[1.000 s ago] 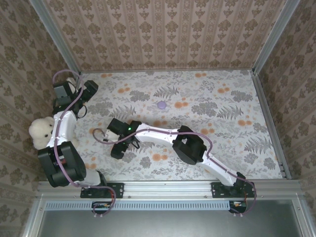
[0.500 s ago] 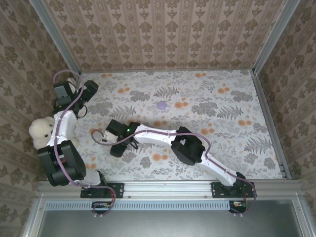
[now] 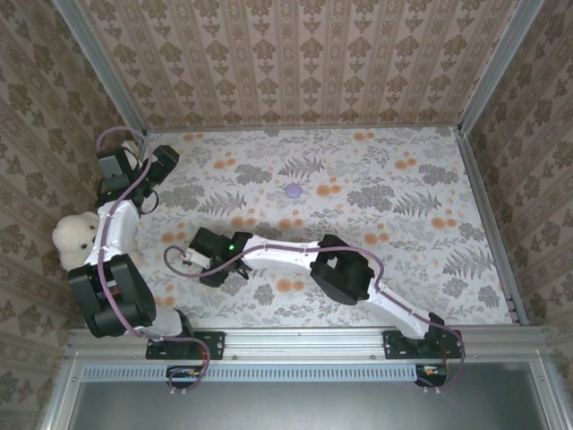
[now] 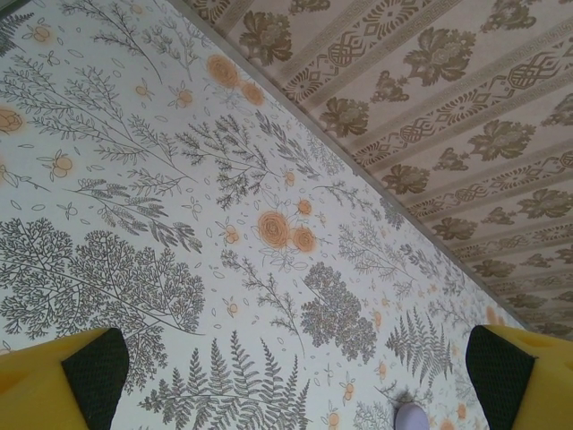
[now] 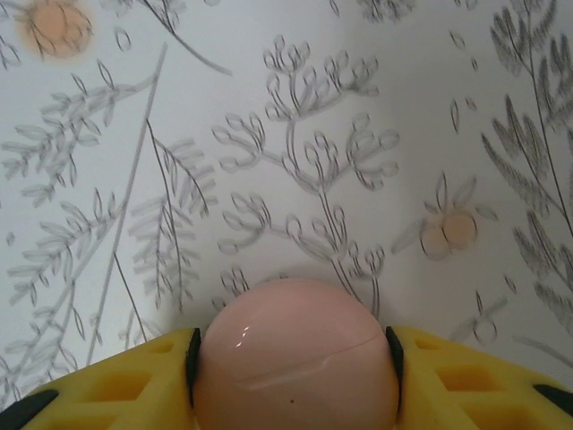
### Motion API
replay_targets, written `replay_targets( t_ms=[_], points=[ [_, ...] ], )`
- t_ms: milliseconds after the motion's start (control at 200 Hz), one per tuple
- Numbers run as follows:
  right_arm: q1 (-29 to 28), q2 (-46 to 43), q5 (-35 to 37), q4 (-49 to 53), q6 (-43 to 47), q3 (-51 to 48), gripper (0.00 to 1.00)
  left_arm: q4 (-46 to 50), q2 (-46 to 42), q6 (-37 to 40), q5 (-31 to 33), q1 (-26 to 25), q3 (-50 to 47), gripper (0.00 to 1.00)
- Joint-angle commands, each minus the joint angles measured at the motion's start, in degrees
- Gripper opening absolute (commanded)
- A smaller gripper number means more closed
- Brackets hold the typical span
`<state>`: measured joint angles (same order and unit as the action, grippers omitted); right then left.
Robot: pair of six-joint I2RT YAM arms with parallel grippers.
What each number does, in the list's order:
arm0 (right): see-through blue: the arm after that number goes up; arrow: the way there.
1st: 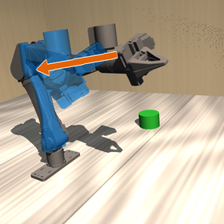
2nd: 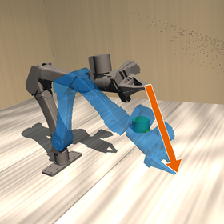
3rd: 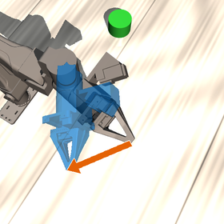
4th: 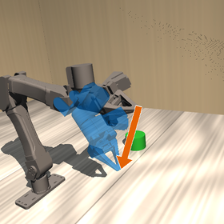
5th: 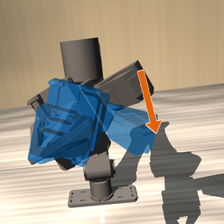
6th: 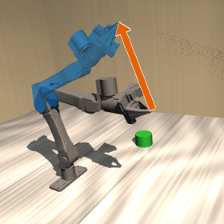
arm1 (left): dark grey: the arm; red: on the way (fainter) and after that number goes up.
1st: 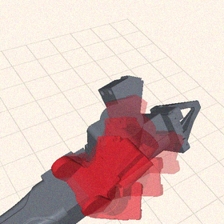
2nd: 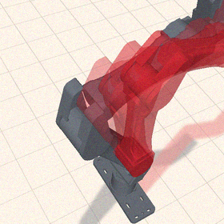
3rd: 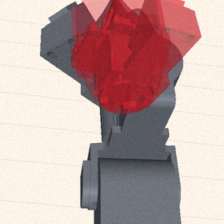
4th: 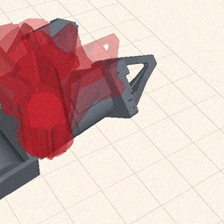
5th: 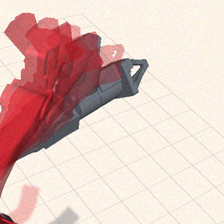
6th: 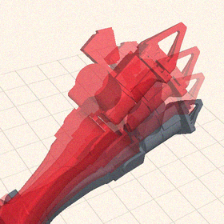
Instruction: Insert the wireless bluetooth earbuds into the charging case
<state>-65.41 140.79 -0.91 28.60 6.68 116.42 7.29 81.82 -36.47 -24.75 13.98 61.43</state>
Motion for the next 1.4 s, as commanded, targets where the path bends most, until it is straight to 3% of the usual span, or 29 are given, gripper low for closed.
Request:
replay_targets(
  t_ms=[0, 225, 585, 805, 1020, 1105, 1305, 1400],
  points=[
    [0.4, -3.7, 4.4, 2.5, -3.3, -5.2, 0.42, -1.1, 1.3, -1.0, -2.0, 0.0, 1.2, 1.0],
    [1.2, -10.6, 8.4, 0.6, -7.4, -15.0, 0.4, -1.5, 2.2, -0.8, -1.8, -2.9, 1.6, 1.0],
    [2.8, -19.8, 10.9, -0.6, -16.0, -28.8, 0.43, -1.0, 4.1, 0.8, 0.1, -12.0, 3.9, 1.0],
    [3.8, -23.8, 11.9, -0.2, -19.3, -31.9, 0.6, 1.5, 5.3, 4.1, 2.6, -18.5, 7.9, 1.0],
    [5.3, -31.6, 14.4, 1.9, -20.8, -32.0, 0.81, 4.2, 3.9, 7.8, 5.2, -21.5, 10.7, 1.0],
    [6.0, -34.4, 16.7, 3.8, -21.5, -31.6, 0.99, 4.9, 2.6, 9.1, 6.2, -21.9, 11.0, 1.0],
    [7.2, -40.0, 25.7, 3.1, -23.6, -31.6, 1.0, 6.2, -1.1, 11.7, 9.1, -22.4, 10.9, 1.0],
    [8.5, -41.9, 26.5, 2.8, -26.7, -31.6, 1.0, 6.4, -3.2, 12.1, 11.6, -22.4, 10.1, 1.0]
  ],
)
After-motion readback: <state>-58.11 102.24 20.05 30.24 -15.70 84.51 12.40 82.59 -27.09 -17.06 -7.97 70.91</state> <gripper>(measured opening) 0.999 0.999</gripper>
